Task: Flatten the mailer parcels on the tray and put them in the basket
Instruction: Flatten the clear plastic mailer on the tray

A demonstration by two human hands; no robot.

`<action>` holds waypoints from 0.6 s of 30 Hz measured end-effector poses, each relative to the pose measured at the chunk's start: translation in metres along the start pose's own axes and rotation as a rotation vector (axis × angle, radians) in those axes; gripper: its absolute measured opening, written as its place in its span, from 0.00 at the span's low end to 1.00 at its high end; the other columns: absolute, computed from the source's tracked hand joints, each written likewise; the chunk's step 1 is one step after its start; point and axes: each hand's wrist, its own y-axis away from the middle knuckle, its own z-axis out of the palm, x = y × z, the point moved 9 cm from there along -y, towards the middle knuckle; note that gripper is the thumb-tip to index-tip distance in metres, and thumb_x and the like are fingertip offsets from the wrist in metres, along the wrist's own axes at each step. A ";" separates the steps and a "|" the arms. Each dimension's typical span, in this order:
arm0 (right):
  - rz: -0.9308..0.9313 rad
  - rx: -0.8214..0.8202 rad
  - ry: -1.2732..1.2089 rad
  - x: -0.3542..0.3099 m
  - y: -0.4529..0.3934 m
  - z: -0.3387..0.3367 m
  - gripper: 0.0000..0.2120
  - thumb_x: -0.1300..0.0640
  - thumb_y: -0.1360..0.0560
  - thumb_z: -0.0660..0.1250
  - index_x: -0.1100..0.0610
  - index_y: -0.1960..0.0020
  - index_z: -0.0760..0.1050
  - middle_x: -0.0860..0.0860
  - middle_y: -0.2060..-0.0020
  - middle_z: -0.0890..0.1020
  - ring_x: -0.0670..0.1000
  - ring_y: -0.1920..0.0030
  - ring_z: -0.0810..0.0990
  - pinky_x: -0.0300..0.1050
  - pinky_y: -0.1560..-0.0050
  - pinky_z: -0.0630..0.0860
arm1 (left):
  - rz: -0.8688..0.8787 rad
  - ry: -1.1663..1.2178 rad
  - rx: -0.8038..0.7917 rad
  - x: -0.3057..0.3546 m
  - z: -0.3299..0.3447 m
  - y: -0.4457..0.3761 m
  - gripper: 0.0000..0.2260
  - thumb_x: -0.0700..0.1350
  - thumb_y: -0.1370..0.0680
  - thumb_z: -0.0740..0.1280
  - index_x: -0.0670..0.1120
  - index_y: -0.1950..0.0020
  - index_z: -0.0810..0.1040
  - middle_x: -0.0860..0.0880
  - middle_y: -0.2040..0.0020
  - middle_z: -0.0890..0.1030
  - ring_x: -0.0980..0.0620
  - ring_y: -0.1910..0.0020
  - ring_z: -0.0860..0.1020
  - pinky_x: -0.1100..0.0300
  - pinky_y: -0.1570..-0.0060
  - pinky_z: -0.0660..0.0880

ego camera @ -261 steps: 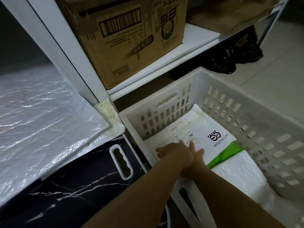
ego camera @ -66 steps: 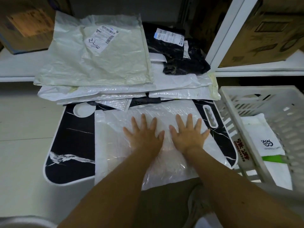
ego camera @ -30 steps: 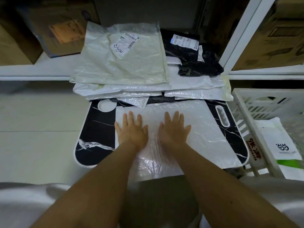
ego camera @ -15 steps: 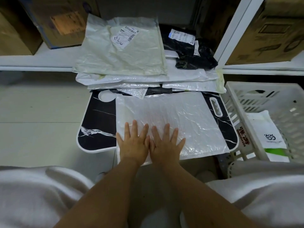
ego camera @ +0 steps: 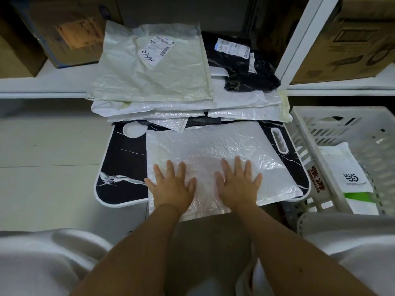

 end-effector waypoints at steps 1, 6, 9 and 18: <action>0.042 -0.021 0.015 0.012 -0.004 -0.002 0.28 0.35 0.22 0.36 0.39 0.23 0.39 0.50 0.22 0.40 0.59 0.23 0.37 0.69 0.28 0.40 | -0.031 0.006 -0.005 0.003 -0.004 -0.004 0.30 0.67 0.22 0.45 0.55 0.23 0.51 0.46 0.22 0.51 0.34 0.25 0.46 0.32 0.31 0.49; 0.213 -0.054 0.004 0.047 -0.013 -0.014 0.28 0.37 0.21 0.39 0.41 0.22 0.41 0.55 0.22 0.41 0.64 0.24 0.38 0.71 0.28 0.46 | -0.177 0.019 -0.049 0.028 -0.012 -0.024 0.38 0.72 0.26 0.47 0.48 0.24 0.54 0.37 0.24 0.54 0.32 0.25 0.48 0.33 0.30 0.51; 0.288 -0.026 -0.003 0.055 -0.017 -0.018 0.26 0.39 0.20 0.40 0.42 0.23 0.45 0.58 0.22 0.44 0.66 0.24 0.40 0.72 0.29 0.47 | -0.131 0.058 -0.106 0.026 -0.003 -0.032 0.35 0.73 0.27 0.45 0.61 0.23 0.43 0.45 0.22 0.40 0.30 0.26 0.40 0.27 0.33 0.47; -0.185 0.006 0.022 -0.048 -0.057 -0.016 0.25 0.39 0.20 0.41 0.39 0.23 0.46 0.52 0.21 0.46 0.62 0.23 0.40 0.71 0.29 0.42 | -0.145 0.051 -0.235 0.025 -0.001 -0.043 0.36 0.76 0.29 0.46 0.66 0.26 0.37 0.51 0.23 0.33 0.32 0.27 0.34 0.24 0.36 0.47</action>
